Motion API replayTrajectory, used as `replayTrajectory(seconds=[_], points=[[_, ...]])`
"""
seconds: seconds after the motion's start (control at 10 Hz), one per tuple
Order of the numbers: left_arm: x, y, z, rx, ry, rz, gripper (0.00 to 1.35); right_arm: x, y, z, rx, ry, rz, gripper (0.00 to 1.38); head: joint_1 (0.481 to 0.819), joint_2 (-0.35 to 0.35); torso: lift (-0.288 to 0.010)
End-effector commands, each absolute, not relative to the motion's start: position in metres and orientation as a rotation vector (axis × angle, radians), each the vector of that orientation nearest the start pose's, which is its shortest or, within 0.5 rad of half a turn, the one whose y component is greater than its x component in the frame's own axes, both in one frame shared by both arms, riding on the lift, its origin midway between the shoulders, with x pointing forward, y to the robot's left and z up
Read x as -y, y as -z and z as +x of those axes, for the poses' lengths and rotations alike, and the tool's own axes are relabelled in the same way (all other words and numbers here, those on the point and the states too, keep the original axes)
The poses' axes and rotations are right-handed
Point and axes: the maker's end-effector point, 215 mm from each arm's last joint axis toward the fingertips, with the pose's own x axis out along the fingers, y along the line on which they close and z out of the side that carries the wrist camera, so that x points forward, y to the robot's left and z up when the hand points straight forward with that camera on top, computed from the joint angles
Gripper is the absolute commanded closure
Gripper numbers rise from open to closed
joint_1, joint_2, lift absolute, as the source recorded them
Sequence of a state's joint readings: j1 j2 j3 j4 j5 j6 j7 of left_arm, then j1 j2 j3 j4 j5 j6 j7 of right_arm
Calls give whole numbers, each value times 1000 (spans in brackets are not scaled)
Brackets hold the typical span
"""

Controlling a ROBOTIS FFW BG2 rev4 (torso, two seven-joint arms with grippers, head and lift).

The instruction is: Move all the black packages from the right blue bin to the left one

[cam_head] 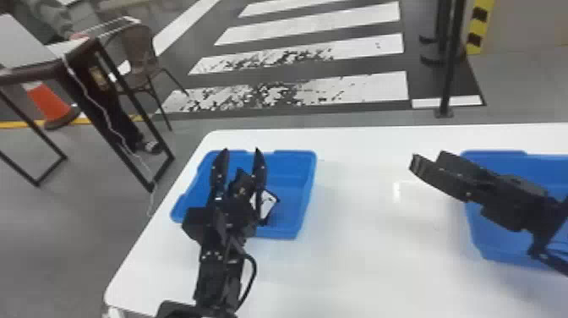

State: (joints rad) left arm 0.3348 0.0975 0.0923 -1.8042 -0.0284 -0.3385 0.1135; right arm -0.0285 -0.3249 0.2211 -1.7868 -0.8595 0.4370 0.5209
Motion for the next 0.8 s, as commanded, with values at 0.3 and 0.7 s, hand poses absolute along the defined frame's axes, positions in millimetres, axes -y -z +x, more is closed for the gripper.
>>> replayTrajectory(seconds=[0.3,0.7], points=[[-231,233,433,338,-1,-92,282,198,324,517,-356,-440,66,133,695,154,-178],[-206,234,427,328,61,-161,282,297,364,521,-512,-137,-1,133,695,-64,-178]])
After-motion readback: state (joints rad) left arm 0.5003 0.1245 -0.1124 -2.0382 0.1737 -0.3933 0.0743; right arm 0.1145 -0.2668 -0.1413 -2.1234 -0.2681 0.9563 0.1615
